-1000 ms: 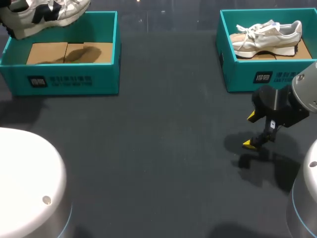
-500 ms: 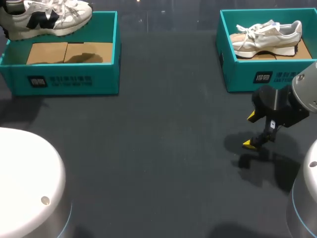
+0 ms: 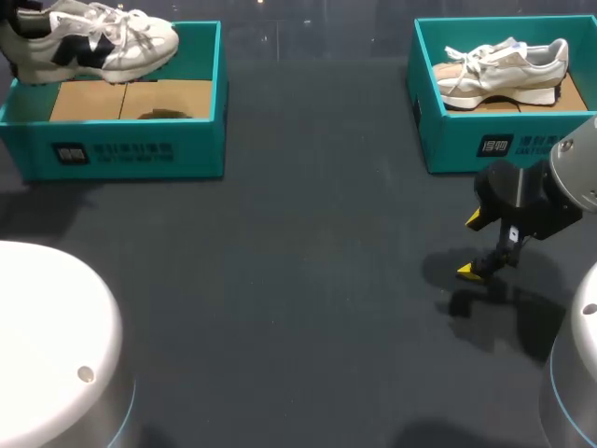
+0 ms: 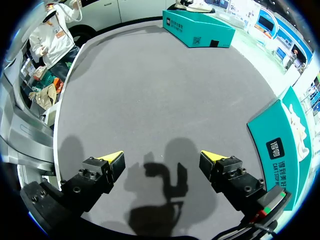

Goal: Take the shoe out of the shoebox, open the shoe tongue, remove and reinsert the insole, then place the shoe into the shoebox

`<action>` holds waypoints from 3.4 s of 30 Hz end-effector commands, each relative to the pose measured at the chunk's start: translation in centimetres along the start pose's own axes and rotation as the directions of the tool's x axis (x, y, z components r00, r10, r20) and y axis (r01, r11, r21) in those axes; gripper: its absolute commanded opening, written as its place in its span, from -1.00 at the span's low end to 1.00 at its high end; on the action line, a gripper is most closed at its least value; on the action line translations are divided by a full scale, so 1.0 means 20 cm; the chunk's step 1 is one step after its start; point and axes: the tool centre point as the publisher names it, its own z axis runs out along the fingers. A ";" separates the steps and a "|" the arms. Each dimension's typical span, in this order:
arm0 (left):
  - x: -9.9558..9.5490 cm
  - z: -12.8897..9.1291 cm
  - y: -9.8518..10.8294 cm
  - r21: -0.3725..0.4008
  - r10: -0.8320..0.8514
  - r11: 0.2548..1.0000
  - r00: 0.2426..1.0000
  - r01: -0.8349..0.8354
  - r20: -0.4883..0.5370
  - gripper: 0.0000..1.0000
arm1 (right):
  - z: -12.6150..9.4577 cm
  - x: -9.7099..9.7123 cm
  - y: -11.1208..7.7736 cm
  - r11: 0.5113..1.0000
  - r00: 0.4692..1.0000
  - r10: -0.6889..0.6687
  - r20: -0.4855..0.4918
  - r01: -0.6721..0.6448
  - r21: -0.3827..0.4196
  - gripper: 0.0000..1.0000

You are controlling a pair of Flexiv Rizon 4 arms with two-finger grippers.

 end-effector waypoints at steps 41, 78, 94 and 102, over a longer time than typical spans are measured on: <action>-0.19 0.35 -0.09 0.121 0.161 0.979 0.987 -0.162 0.017 -1.00 | 0.00 0.00 0.00 1.000 1.000 -0.001 0.001 0.001 0.000 1.00; -0.34 0.66 -0.13 0.221 0.173 0.958 0.982 -0.185 0.072 -0.95 | 0.00 0.00 0.00 1.000 1.000 -0.001 0.001 0.001 0.000 1.00; -0.35 0.70 -0.17 0.229 0.165 0.957 0.983 -0.178 0.076 -0.26 | 0.00 0.00 0.00 1.000 1.000 -0.001 0.001 0.001 0.000 1.00; -0.36 0.68 -0.18 0.222 0.165 0.959 0.983 -0.179 0.077 -0.04 | 0.00 0.00 0.00 1.000 1.000 -0.001 0.001 0.001 0.000 1.00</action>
